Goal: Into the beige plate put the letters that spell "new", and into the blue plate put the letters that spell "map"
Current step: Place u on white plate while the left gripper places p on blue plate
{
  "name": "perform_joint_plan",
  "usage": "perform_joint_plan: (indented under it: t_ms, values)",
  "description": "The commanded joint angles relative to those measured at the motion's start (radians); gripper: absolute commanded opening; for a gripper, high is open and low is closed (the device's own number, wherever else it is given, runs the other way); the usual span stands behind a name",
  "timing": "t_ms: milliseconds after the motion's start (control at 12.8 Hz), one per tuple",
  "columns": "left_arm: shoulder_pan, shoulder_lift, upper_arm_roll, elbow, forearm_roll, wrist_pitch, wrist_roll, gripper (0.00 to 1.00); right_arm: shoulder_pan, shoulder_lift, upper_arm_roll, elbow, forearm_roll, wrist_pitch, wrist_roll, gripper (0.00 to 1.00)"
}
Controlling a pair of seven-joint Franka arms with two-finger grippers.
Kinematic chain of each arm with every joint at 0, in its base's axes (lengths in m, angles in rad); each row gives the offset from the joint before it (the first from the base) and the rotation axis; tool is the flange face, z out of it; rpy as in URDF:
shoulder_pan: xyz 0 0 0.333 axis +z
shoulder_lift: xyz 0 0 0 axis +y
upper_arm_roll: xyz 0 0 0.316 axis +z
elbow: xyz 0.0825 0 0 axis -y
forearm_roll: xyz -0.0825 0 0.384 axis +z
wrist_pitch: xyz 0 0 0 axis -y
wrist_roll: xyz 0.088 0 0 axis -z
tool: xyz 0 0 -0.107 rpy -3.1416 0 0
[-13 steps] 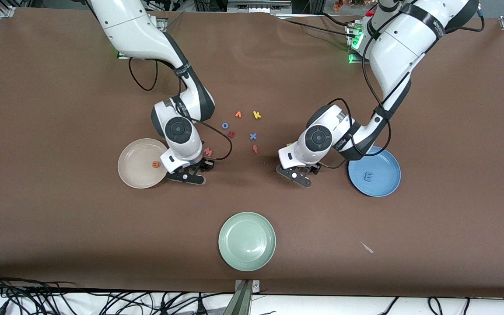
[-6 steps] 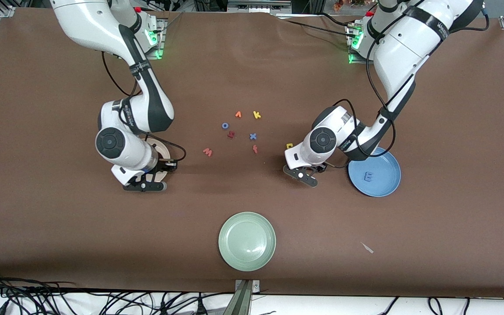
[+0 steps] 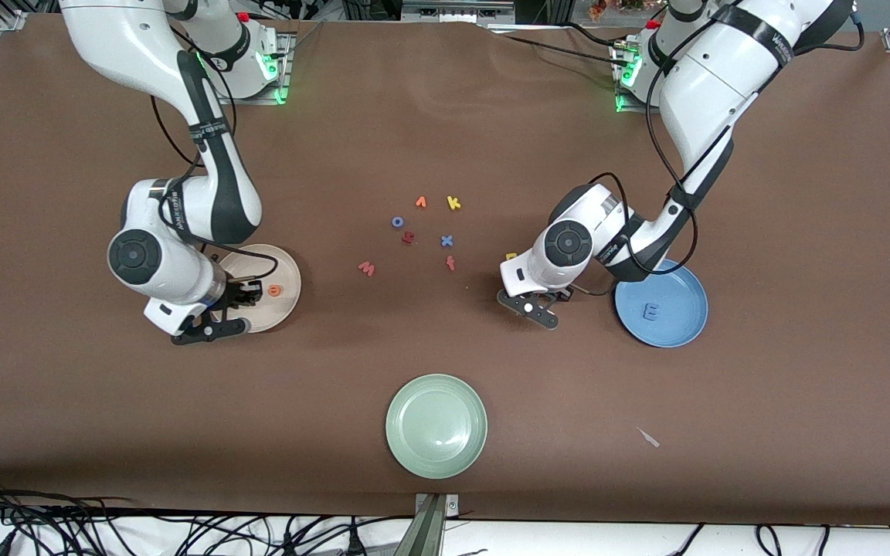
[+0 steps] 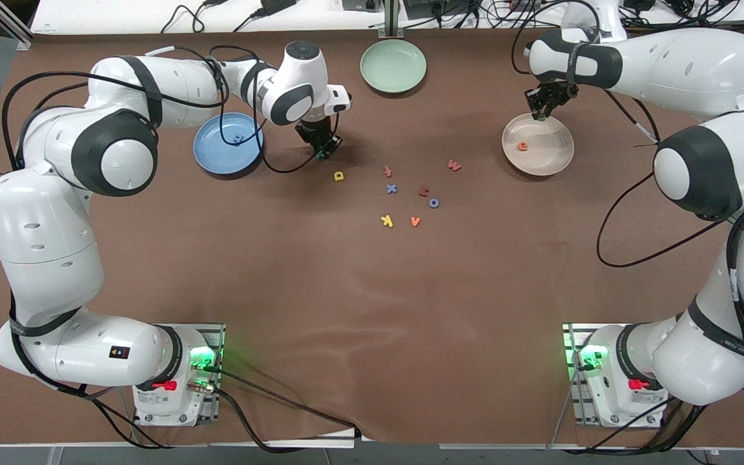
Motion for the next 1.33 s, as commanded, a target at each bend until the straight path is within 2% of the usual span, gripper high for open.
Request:
perform_joint_plan:
  t_ms: [0, 78, 235, 548, 782, 1017, 1252]
  values:
    - [0.004, -0.042, -0.005, 0.008, 0.038, -0.04, -0.017, 0.08, 0.012, -0.034, -0.001, -0.084, -0.017, 0.061, -0.007, 0.23]
    - [0.003, -0.043, -0.005, 0.031, 0.038, -0.089, -0.016, 0.08, 0.012, -0.034, 0.0, -0.098, -0.014, 0.081, 0.004, 0.31]
    - [0.007, -0.06, -0.007, 0.061, 0.038, -0.16, -0.008, 0.08, 0.016, -0.035, 0.009, -0.101, -0.012, 0.084, 0.061, 0.57]
    - [0.1, -0.105, -0.005, 0.063, 0.038, -0.241, 0.224, 0.08, 0.057, -0.035, 0.037, -0.095, -0.012, 0.081, 0.212, 0.57]
    - [0.179, -0.105, 0.005, 0.048, 0.041, -0.251, 0.462, 0.09, 0.114, -0.032, 0.083, -0.087, -0.006, 0.107, 0.419, 0.57]
    - [0.251, -0.102, 0.004, 0.028, 0.103, -0.251, 0.533, 0.09, 0.212, -0.014, 0.088, -0.085, 0.0, 0.168, 0.655, 0.57]
    - [0.3, -0.108, 0.001, -0.017, 0.156, -0.243, 0.533, 0.11, 0.269, 0.017, 0.089, -0.085, 0.001, 0.224, 0.846, 0.63]
